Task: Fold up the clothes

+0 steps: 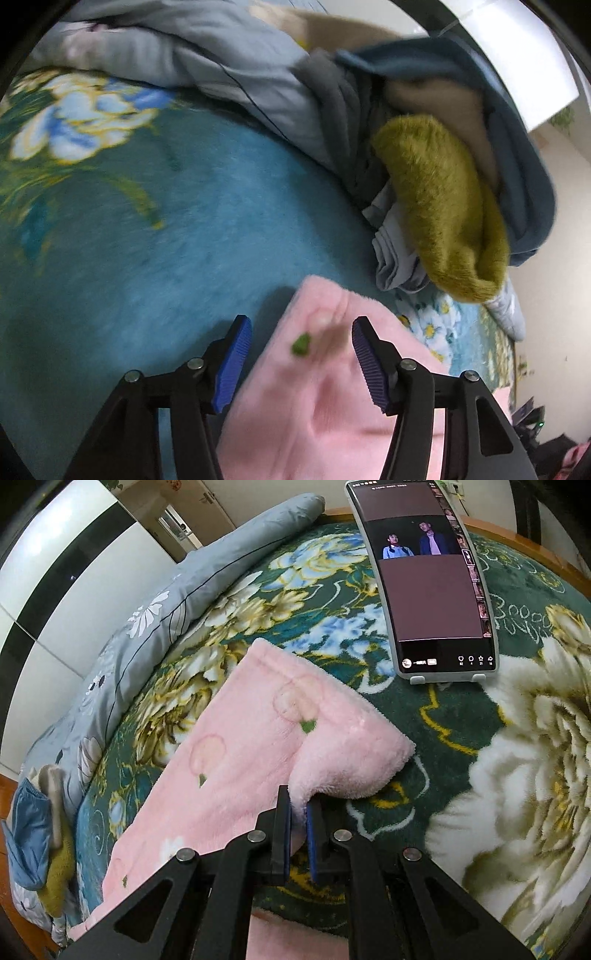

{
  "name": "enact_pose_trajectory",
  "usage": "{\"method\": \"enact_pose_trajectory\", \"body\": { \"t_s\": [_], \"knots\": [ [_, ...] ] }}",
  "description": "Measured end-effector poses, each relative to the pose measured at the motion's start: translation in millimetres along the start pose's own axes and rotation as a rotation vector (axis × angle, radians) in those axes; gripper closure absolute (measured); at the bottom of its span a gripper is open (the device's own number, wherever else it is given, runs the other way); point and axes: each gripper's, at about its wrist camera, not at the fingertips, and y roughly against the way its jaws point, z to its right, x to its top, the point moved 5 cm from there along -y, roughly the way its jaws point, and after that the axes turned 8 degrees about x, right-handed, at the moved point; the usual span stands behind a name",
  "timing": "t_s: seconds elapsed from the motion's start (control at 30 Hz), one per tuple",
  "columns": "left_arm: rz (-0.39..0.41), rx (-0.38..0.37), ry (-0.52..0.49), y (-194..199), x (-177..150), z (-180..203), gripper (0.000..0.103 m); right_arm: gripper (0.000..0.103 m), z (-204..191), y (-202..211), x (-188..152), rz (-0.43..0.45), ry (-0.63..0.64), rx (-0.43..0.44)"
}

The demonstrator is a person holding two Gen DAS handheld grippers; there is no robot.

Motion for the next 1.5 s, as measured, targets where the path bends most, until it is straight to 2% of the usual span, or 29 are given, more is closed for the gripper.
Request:
{"method": "enact_pose_trajectory", "body": {
  "t_s": [0.1, 0.13, 0.17, 0.2, 0.3, 0.43, 0.57, 0.67, 0.77, 0.83, 0.9, 1.0, 1.13, 1.3, 1.5],
  "knots": [
    [0.017, 0.015, -0.033, -6.3, 1.7, 12.0, 0.045, 0.096, 0.1, 0.8, -0.6, -0.003, 0.001, -0.007],
    [0.018, 0.022, -0.043, -7.2, 0.7, 15.4, 0.050, 0.096, 0.6, 1.5, -0.4, -0.002, -0.001, -0.006],
    [0.017, 0.031, -0.053, -8.3, -0.7, 18.4, 0.064, 0.096, 1.0, 2.5, 0.0, -0.001, -0.003, -0.004],
    [0.015, 0.044, -0.059, -9.6, -2.6, 21.1, 0.072, 0.096, 0.9, 3.3, 0.4, 0.000, -0.004, -0.002],
    [0.060, 0.056, -0.058, -3.3, -4.2, 28.5, 0.081, 0.096, -2.5, 6.0, 2.2, 0.003, 0.006, 0.000],
    [0.168, 0.030, -0.035, 26.2, 10.9, 37.9, 0.083, 0.096, -17.1, 15.0, 13.0, 0.037, 0.021, 0.020],
    [0.258, 0.003, -0.056, 62.5, 33.6, 53.4, 0.083, 0.096, -56.8, 34.4, 44.6, 0.093, 0.066, 0.092],
    [0.341, -0.015, -0.076, 92.3, 48.6, 62.6, 0.083, 0.096, -98.1, 57.0, 69.0, 0.150, 0.109, 0.199],
    [0.424, -0.028, -0.057, 116.4, 59.0, 54.1, 0.083, 0.096, -134.1, 86.9, 80.8, 0.266, 0.196, 0.348],
    [0.404, -0.001, -0.031, 110.7, 65.4, 39.5, 0.083, 0.096, -138.8, 87.0, 78.1, 0.301, 0.231, 0.363],
    [0.341, 0.064, -0.011, 90.8, 64.1, 24.3, 0.083, 0.096, -124.2, 56.8, 69.6, 0.236, 0.212, 0.295],
    [0.253, 0.087, 0.038, 56.4, 56.5, 7.2, 0.083, 0.096, -86.3, -3.0, 46.3, 0.087, 0.130, 0.189],
    [0.205, 0.110, 0.069, 30.6, 52.8, 1.9, 0.081, 0.096, -61.7, -37.0, 27.5, 0.009, 0.088, 0.145],
    [0.183, 0.096, 0.086, 25.5, 54.1, 3.8, 0.076, 0.095, -61.1, -39.8, 24.5, 0.006, 0.092, 0.145],
    [0.134, 0.081, 0.099, 36.2, 45.5, -1.3, 0.058, 0.089, -65.1, -31.3, 17.6, 0.015, 0.108, 0.139]
  ]
}}
